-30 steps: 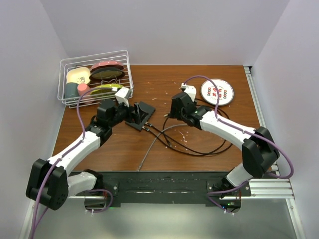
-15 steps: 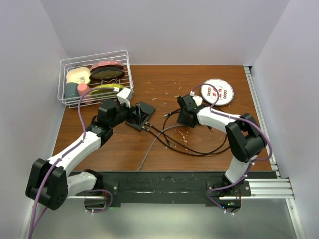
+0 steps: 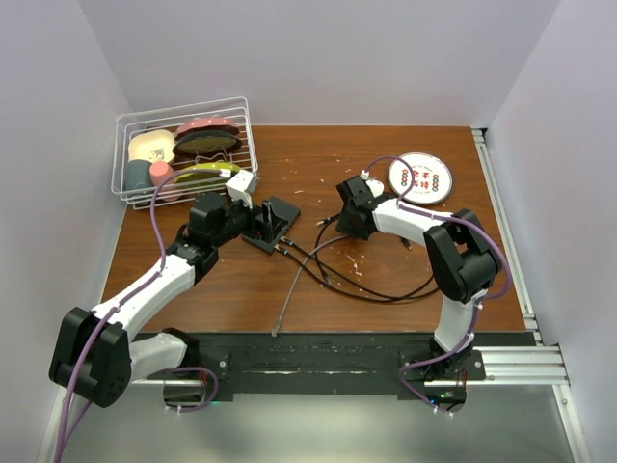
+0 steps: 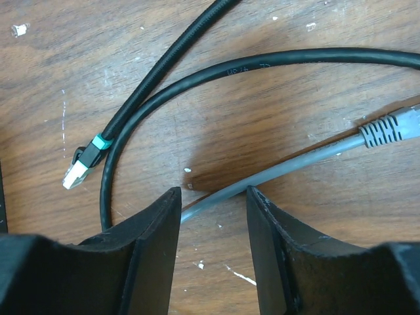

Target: Insert the plug into the switch port

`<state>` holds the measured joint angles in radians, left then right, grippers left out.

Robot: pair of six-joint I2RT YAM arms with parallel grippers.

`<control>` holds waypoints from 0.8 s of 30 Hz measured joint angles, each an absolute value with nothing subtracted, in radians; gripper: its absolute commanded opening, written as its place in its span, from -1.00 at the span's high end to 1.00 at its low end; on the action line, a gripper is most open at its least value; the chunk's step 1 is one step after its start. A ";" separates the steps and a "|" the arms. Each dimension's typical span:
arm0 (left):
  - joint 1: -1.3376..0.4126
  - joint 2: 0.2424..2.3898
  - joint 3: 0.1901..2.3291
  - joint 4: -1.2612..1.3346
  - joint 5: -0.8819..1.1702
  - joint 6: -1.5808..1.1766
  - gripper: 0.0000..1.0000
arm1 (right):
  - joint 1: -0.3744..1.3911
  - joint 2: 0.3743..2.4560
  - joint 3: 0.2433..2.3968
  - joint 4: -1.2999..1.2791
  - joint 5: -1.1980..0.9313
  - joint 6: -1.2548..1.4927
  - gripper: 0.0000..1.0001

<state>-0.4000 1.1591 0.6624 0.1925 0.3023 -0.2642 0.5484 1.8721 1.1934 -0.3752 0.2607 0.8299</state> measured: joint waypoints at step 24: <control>-0.400 1.159 0.662 0.192 0.303 -0.242 -0.74 | 0.542 1.816 1.118 -0.369 0.252 0.826 0.63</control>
<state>-0.3996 1.1591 0.6624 0.1925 0.3027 -0.2424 0.5419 1.8164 1.1179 -0.3691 0.2520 0.8265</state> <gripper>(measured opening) 0.874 0.392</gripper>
